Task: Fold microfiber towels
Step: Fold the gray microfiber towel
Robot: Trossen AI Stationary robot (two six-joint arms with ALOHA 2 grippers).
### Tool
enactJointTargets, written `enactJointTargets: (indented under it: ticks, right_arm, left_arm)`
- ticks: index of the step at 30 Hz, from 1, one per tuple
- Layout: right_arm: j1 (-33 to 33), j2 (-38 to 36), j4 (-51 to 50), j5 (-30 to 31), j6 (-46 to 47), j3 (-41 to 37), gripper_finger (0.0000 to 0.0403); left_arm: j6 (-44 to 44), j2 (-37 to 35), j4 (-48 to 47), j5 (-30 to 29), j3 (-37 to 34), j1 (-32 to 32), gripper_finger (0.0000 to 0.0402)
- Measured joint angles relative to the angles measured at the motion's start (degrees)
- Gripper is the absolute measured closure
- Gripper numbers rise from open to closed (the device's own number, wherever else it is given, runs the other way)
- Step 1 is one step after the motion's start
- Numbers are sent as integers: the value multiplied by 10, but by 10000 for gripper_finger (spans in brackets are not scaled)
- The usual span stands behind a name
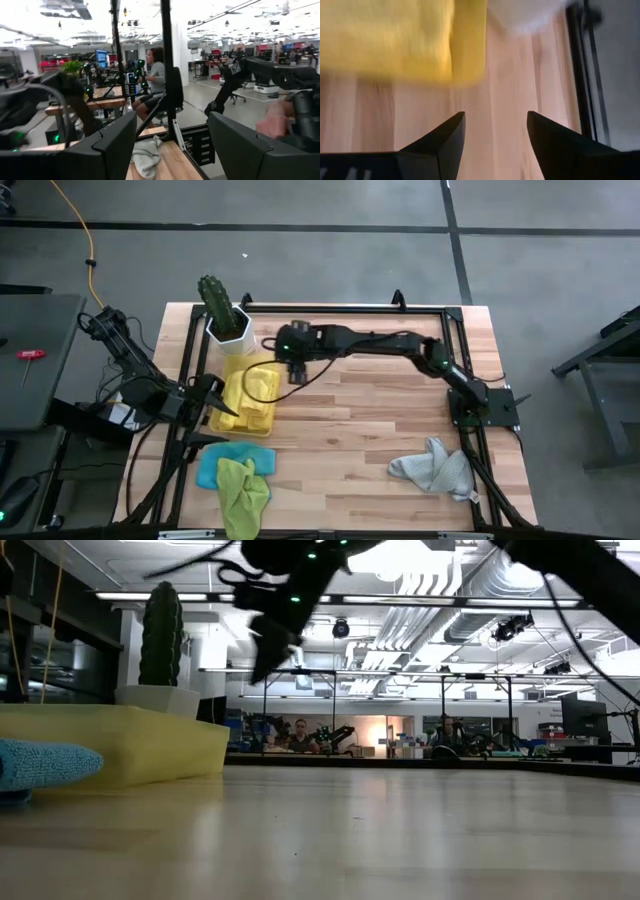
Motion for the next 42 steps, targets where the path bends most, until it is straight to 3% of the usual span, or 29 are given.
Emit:
enactJointTargets:
  ticks: [3, 7, 13, 19, 23, 27, 30, 35, 39, 42]
  right_arm:
    - [4, -73, 7, 31, 28, -128, 210]
    - [12, -213, 121, 51, 80, -380, 222]
    - [44, -463, 394, 74, 196, -730, 226]
    - [89, -645, 732, 74, 203, -951, 226]
    - [106, -702, 926, 68, 163, -1031, 226]
    - [110, -720, 1016, 31, 140, -1063, 226]
    - [110, -718, 1019, 8, 136, -1065, 226]
    - [110, -714, 1009, 2, 136, -1065, 226]
    - [110, -714, 1007, 2, 141, -1065, 226]
    - [110, -714, 1008, 1, 155, -1065, 226]
  left_arm:
    - [-8, 1, 1, -4, 0, 0, 163]
    - [-8, 2, 1, -7, 0, 0, 163]
    - [11, 4, 2, -51, 0, 10, 163]
    - [-6, 40, 1, -91, 0, 52, 163]
    - [-8, 86, 14, -91, 0, 97, 163]
    - [-24, 123, 36, -73, 0, 150, 163]
    - [-46, 138, 35, -32, 0, 194, 163]
    - [-91, 142, 24, 86, 0, 254, 163]
    - [-123, 149, 19, 169, 0, 282, 163]
    - [-130, 166, 15, 200, 0, 291, 163]
